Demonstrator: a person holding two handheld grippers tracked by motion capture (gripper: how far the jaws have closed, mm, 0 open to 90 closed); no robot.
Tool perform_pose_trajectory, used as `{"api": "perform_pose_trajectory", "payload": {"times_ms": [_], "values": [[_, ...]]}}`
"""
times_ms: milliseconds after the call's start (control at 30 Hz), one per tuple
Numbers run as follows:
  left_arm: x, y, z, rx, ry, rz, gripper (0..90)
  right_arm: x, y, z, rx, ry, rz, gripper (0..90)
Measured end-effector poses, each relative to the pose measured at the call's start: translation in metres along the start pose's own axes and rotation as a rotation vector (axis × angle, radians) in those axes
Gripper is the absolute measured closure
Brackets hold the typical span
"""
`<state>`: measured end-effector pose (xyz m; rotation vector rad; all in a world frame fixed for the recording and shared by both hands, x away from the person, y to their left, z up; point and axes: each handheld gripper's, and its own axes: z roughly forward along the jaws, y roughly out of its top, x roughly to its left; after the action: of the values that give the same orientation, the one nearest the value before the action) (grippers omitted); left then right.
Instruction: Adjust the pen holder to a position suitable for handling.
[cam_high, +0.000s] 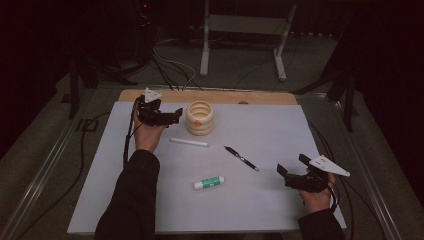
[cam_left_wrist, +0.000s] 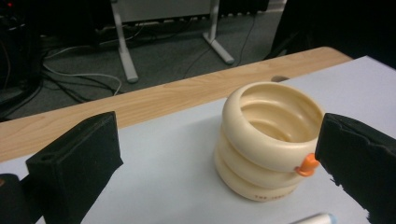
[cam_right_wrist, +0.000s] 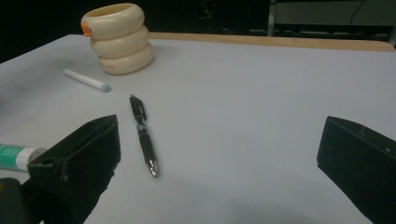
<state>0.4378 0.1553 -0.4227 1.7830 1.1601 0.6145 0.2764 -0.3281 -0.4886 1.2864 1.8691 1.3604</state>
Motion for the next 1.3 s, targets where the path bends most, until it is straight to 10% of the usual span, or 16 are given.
{"api": "perform_pose_trajectory", "payload": {"times_ms": [1000, 1300], "values": [[-0.019, 0.008, 0.054, 0.081, -0.013, -0.039, 3.6, -0.002, 0.000, 0.000, -0.003, 0.003, 0.008, 0.0], [-0.030, 0.008, 0.077, 0.152, 0.000, -0.056, 24.5, -0.004, 0.000, -0.001, -0.006, 0.004, 0.016, 0.0]]}}
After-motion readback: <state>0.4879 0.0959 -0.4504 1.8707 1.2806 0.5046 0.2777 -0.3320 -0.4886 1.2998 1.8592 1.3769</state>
